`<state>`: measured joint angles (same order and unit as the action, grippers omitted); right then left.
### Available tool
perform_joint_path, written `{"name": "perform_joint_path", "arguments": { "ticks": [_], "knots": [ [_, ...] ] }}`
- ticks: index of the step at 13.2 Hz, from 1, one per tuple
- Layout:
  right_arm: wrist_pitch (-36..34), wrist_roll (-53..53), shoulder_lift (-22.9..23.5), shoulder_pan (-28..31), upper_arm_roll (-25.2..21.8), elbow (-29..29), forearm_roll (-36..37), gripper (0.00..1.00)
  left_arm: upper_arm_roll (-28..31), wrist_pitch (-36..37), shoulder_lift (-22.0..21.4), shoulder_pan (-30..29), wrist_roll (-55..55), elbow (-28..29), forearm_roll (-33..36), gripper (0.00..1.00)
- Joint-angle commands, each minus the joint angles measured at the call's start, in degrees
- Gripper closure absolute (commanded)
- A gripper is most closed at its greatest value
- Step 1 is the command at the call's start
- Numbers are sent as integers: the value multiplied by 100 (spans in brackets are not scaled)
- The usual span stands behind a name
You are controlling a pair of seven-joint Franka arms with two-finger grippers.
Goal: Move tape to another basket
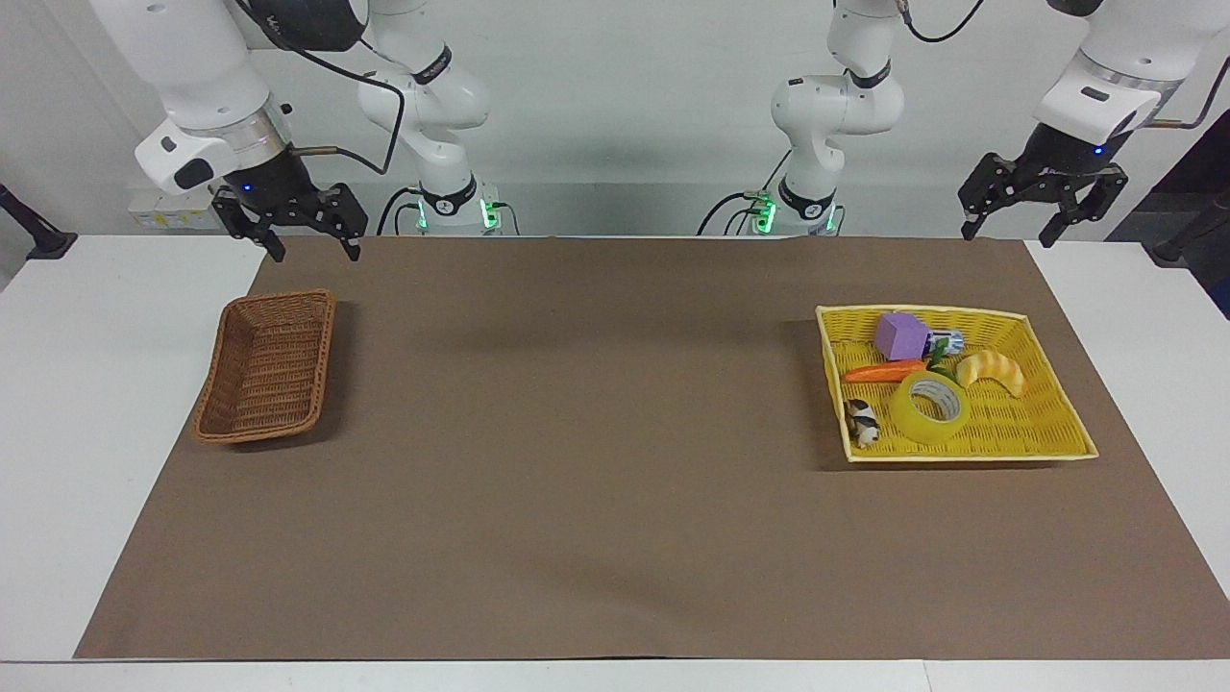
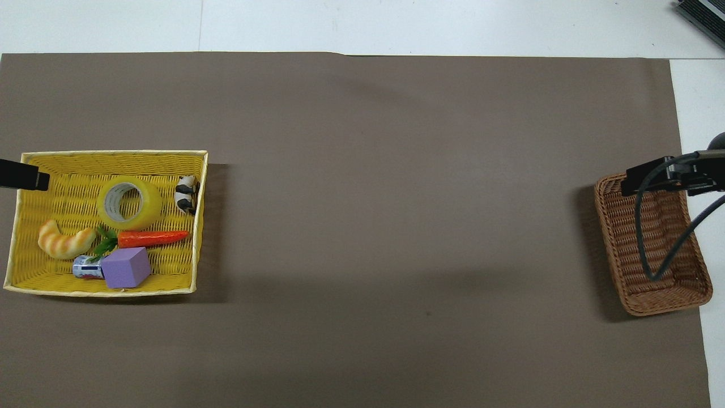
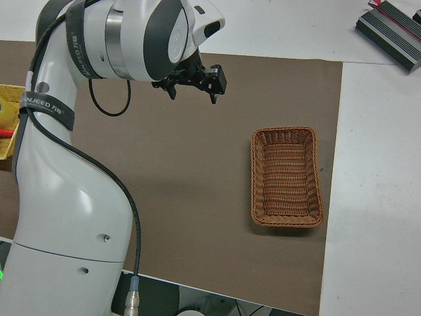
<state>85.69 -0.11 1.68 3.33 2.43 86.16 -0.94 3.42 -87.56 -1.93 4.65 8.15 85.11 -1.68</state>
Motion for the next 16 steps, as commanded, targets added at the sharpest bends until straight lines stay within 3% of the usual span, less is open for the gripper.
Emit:
{"name": "perform_joint_path", "arguments": {
  "ticks": [1, 9, 16],
  "knots": [
    [-52, 46, -124, 36, 21, 111, 33, 0, -26, -138, -168, -87, 28, 208, 80, 0],
    [-52, 38, -124, 45, 30, 111, 24, 0, -17, -515, -168, -368, 378, 479, 80, 0],
    [-44, 29, -124, 63, 30, 120, 24, 0, -17, -2447, -27, -773, 1100, 1973, 28, 0]
  ]
}}
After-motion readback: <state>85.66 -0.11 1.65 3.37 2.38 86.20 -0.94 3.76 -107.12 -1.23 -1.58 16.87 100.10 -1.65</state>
